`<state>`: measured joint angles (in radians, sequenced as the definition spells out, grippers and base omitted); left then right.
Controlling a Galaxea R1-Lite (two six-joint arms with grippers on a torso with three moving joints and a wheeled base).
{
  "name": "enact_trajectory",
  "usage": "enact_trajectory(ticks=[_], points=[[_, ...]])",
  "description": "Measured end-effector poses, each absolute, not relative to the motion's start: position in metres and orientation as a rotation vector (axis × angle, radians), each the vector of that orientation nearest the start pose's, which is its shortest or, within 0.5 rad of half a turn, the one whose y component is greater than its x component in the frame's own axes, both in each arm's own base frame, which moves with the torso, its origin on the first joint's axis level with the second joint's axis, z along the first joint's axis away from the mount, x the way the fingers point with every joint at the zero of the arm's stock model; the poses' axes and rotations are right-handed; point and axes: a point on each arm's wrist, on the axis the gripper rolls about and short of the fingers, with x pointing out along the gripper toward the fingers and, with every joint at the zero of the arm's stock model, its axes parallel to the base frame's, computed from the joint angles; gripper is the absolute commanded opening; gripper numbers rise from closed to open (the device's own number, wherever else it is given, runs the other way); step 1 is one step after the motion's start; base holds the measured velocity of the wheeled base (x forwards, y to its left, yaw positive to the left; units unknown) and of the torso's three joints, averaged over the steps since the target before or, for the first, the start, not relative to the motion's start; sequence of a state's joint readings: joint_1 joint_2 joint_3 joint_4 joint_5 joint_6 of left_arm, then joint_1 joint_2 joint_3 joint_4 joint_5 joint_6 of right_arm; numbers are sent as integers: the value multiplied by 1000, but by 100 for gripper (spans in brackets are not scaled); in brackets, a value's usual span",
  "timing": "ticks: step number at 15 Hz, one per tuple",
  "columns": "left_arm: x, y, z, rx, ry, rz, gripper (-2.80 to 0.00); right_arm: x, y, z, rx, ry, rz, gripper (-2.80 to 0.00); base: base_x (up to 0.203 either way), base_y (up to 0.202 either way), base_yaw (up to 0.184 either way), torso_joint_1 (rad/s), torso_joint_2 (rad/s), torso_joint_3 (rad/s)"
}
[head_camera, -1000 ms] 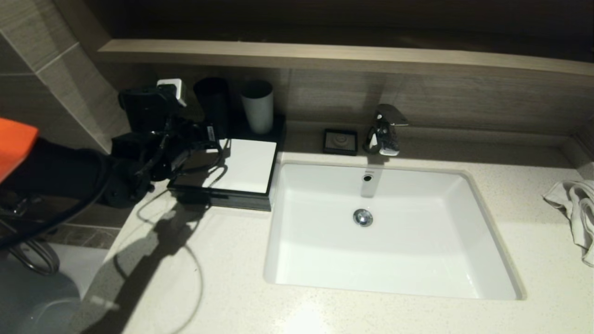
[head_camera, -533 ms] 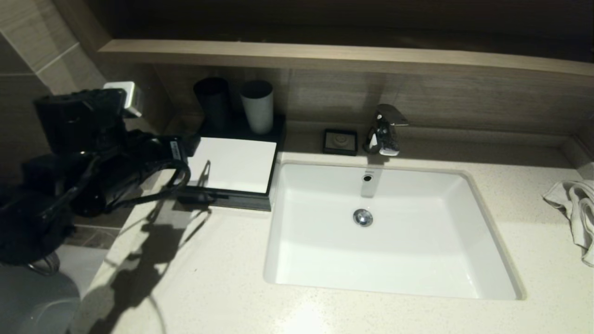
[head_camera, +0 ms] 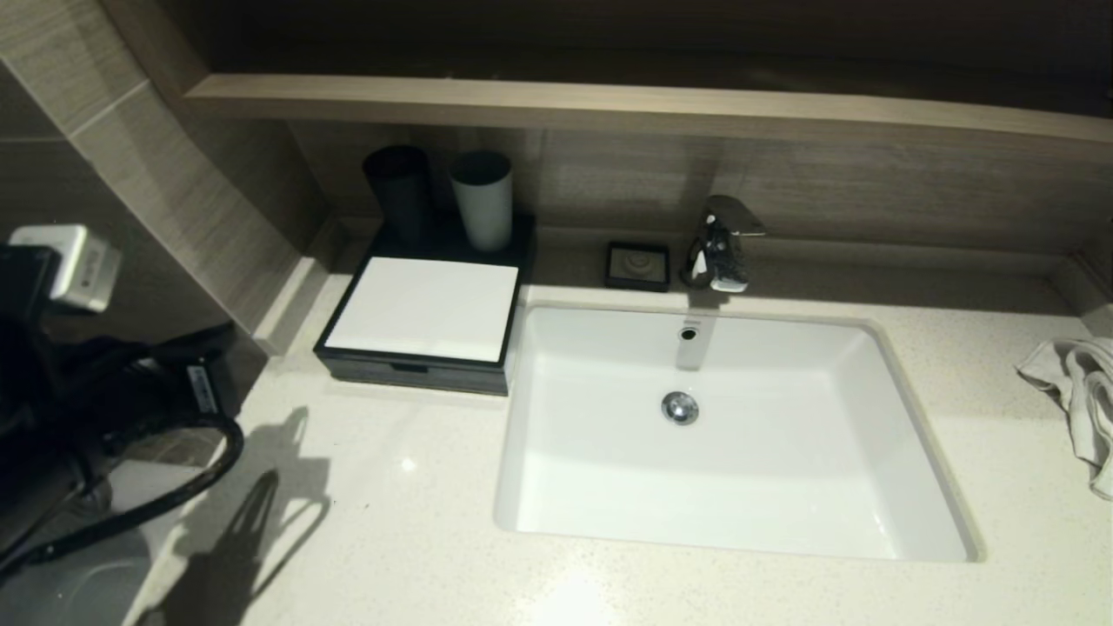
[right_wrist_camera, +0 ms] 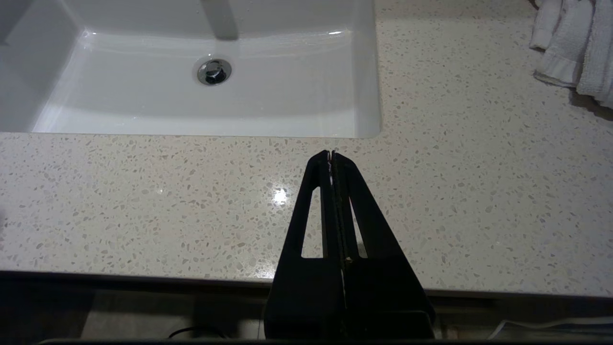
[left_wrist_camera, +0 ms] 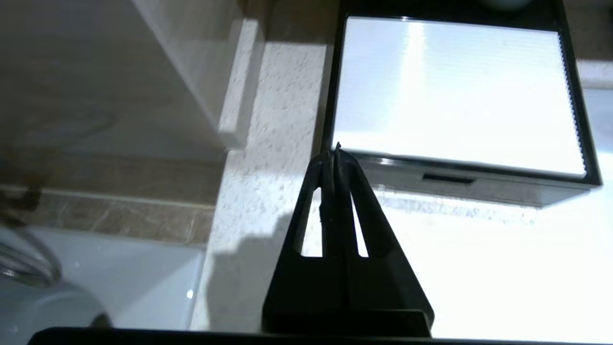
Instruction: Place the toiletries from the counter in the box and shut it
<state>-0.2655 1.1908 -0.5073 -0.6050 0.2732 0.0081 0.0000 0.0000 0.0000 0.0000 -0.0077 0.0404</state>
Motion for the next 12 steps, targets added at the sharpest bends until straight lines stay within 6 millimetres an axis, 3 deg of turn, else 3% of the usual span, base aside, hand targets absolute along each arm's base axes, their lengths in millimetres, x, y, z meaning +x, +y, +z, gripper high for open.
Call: enact_trajectory(ticks=[5, 12], points=[[109, -22, 207, 33, 99, 29, -280, -23, 0, 75, 41, 0, -8, -280, 0, 0, 0, 0, 0, 0], [43, 0, 152, 29, 55, 65, -280, -23, 0, 75, 41, 0, -8, -280, 0, 0, 0, 0, 0, 0]])
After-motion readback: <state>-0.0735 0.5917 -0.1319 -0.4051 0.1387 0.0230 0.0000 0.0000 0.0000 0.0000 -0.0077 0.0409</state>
